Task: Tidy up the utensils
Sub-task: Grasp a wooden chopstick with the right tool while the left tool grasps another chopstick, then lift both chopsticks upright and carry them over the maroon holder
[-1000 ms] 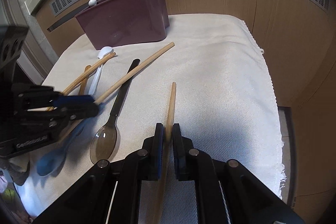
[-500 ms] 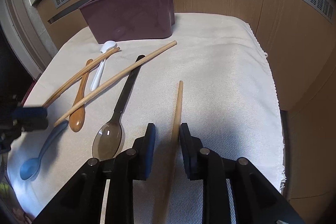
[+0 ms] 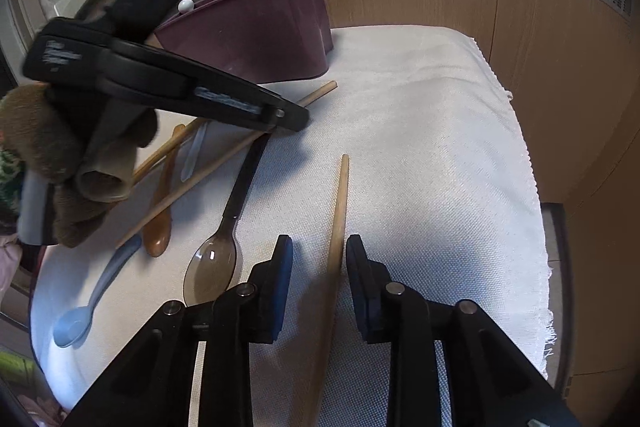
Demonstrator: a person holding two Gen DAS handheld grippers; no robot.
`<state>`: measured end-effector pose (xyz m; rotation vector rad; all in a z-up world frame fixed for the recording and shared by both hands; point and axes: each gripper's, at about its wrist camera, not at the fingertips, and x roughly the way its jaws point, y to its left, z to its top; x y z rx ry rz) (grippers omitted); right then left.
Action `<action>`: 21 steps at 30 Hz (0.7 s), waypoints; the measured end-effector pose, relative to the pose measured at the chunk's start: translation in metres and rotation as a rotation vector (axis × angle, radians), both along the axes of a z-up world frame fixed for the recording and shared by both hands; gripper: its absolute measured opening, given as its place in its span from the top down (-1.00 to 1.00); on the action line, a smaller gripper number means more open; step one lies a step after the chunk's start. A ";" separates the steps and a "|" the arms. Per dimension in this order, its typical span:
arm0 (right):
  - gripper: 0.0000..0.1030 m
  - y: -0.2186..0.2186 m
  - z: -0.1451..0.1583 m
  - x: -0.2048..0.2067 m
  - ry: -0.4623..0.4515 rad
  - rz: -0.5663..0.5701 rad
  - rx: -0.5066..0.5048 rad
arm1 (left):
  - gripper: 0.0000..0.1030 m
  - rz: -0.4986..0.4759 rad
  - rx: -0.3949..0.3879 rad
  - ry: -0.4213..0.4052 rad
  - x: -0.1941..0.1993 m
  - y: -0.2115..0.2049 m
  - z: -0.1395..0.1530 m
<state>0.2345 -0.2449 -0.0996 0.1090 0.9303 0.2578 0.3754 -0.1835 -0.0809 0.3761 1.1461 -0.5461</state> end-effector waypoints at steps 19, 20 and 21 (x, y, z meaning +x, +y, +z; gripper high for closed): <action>0.66 0.026 0.002 0.017 0.033 -0.007 -0.196 | 0.86 0.277 -0.375 -0.341 -0.108 0.138 0.093; 0.87 0.029 0.004 0.017 0.048 0.012 -0.194 | 0.86 0.287 -0.385 -0.361 -0.110 0.143 0.096; 0.87 0.031 0.005 0.017 0.061 0.021 -0.195 | 0.86 0.297 -0.405 -0.374 -0.117 0.148 0.099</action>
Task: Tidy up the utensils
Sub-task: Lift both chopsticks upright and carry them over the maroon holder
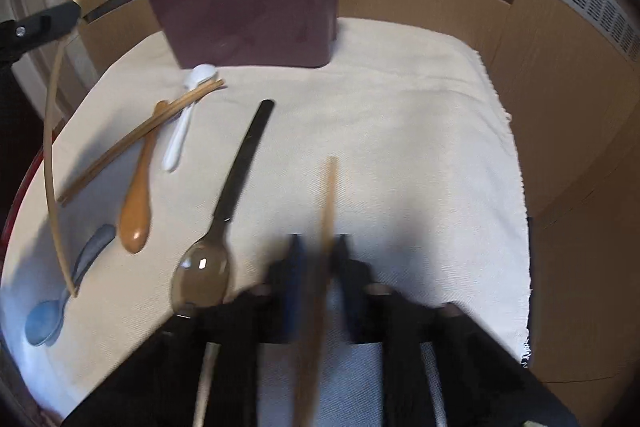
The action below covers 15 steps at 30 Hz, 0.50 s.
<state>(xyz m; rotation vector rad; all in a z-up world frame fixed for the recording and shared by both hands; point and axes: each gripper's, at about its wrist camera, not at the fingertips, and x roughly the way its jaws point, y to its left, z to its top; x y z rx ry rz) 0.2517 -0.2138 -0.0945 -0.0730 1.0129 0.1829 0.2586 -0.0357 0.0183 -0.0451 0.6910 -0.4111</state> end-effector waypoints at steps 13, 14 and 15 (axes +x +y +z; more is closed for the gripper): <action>0.88 -0.007 0.068 -0.045 -0.153 -0.034 0.085 | 0.86 0.034 -0.041 -0.060 -0.049 0.022 0.013; 0.88 -0.006 0.075 -0.049 -0.170 -0.035 0.091 | 0.86 0.035 -0.042 -0.065 -0.053 0.022 0.015; 0.88 -0.006 0.081 -0.054 -0.191 -0.035 0.097 | 0.86 0.036 -0.044 -0.069 -0.056 0.023 0.017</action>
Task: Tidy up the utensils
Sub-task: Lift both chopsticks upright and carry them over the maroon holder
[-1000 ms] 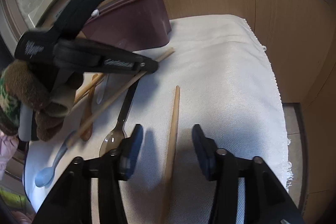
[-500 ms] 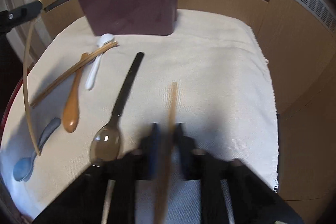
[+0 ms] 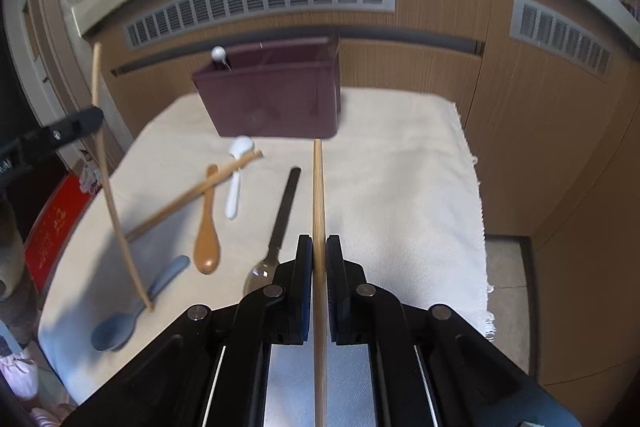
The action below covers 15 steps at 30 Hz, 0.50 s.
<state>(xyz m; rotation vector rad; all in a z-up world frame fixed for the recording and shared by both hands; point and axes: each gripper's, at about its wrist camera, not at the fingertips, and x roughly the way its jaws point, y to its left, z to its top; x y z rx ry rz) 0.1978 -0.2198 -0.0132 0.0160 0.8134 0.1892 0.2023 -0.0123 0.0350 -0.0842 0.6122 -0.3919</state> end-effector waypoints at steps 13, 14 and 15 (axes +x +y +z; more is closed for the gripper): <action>0.88 0.007 0.085 -0.034 -0.246 0.017 0.045 | 0.86 -0.017 -0.037 -0.104 -0.032 0.002 0.045; 0.88 0.008 0.090 -0.034 -0.257 0.019 0.045 | 0.86 -0.018 -0.038 -0.110 -0.032 0.001 0.048; 0.88 0.008 0.095 -0.033 -0.267 0.019 0.044 | 0.86 -0.019 -0.039 -0.116 -0.033 0.000 0.051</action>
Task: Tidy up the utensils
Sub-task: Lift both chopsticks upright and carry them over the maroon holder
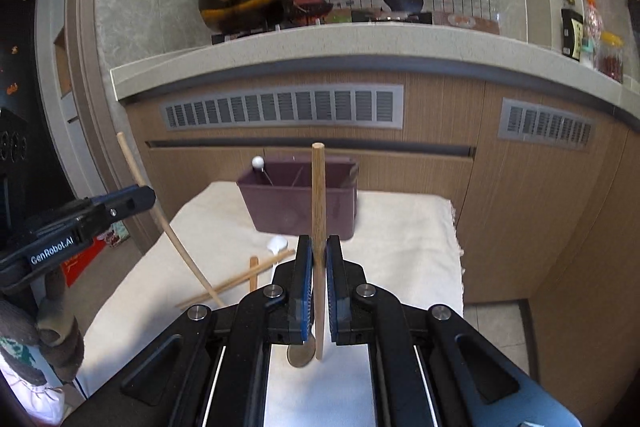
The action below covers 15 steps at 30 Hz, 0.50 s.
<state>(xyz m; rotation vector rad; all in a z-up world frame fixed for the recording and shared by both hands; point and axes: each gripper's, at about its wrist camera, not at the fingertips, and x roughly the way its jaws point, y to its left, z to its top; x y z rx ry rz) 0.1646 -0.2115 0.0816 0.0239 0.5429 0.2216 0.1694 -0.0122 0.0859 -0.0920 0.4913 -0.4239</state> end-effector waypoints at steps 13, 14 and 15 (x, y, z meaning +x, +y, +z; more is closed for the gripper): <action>0.88 0.010 0.047 0.007 -0.098 0.028 -0.035 | 0.86 -0.022 0.009 -0.099 0.001 -0.007 0.043; 0.88 0.010 0.054 0.009 -0.110 0.026 -0.034 | 0.86 -0.022 0.010 -0.117 0.002 -0.007 0.051; 0.88 0.010 0.064 0.012 -0.132 0.022 -0.034 | 0.86 -0.021 0.013 -0.141 0.004 -0.007 0.063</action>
